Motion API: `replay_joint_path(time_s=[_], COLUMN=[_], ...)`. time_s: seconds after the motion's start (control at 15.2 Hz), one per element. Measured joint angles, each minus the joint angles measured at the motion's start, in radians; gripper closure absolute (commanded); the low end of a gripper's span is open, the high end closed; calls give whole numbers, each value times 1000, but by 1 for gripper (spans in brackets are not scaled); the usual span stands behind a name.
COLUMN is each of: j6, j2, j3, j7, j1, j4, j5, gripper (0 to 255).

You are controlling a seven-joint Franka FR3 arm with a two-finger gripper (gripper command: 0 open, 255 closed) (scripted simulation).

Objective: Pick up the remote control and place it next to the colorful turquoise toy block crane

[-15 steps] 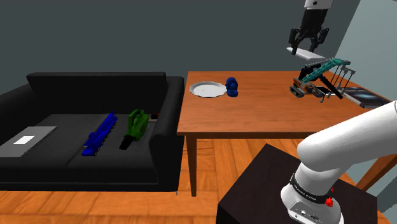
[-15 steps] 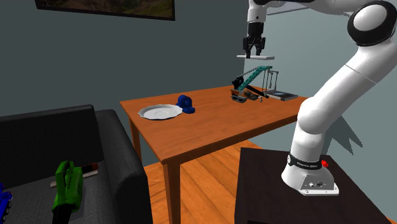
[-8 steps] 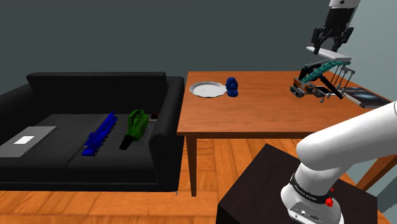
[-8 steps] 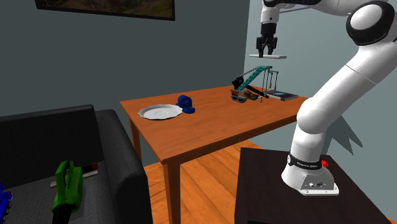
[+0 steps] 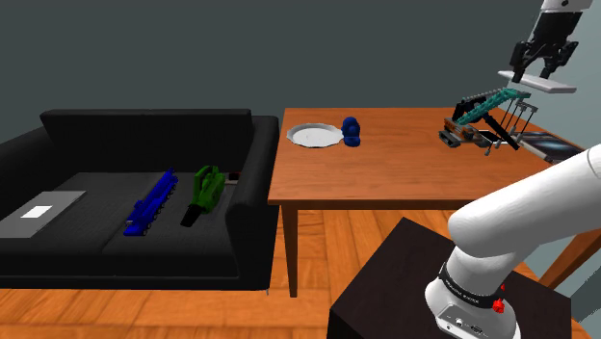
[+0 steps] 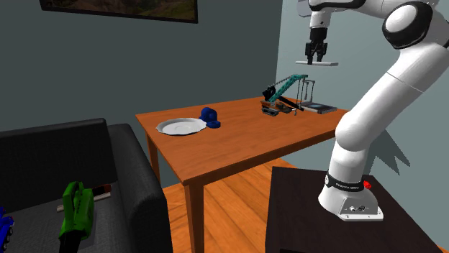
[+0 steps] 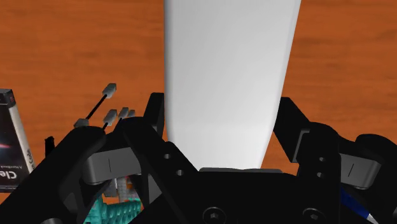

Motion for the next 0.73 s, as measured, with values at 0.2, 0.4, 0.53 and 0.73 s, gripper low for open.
replay_joint_path(time_s=[0.2, 0.4, 0.53, 0.73], j6=[8, 7, 21, 29], j2=[42, 100, 152, 264], j3=[-84, -183, -268, -423], j7=[-89, -189, -263, -386], j1=[2, 12, 24, 56], j4=[51, 126, 171, 262], j5=[-7, 1, 19, 88], gripper=[255, 255, 255, 255])
